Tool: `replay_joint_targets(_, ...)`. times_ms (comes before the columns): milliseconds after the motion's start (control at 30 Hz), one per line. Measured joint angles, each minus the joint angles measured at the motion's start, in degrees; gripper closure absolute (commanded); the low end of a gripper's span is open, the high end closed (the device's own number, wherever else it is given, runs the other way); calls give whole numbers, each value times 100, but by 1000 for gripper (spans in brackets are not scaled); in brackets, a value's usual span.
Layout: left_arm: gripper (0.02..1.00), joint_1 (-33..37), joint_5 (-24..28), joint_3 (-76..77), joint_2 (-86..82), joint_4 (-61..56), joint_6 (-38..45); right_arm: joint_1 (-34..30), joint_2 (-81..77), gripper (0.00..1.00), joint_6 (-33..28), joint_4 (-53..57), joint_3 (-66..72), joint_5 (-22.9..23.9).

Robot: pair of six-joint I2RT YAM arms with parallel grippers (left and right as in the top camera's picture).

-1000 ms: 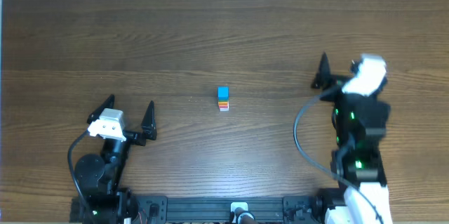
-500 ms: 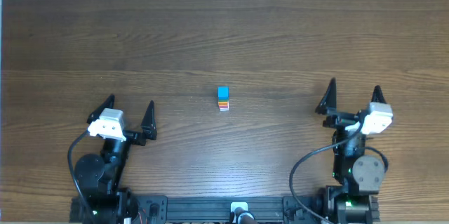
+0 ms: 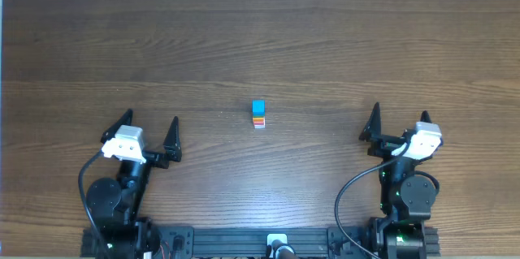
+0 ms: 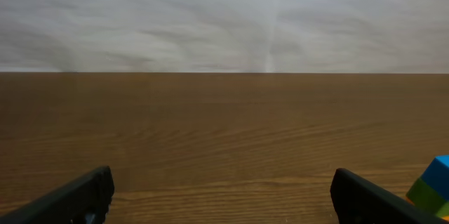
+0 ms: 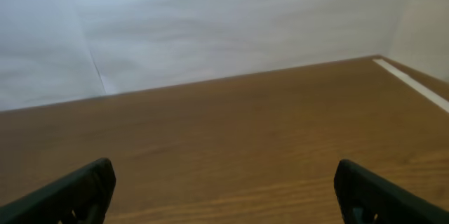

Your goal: Stack Cubes

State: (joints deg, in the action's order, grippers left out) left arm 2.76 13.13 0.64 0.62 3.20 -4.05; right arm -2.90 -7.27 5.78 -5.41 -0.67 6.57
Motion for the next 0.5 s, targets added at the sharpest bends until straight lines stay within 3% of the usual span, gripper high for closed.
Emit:
replay_joint_targets(200,18,0,0,0,0,0,0,72,2,9,-63,619,7,0)
replay_joint_targets(500,20,0,-2,0,0,0,0,566,11,7,-844,929,7,-321)
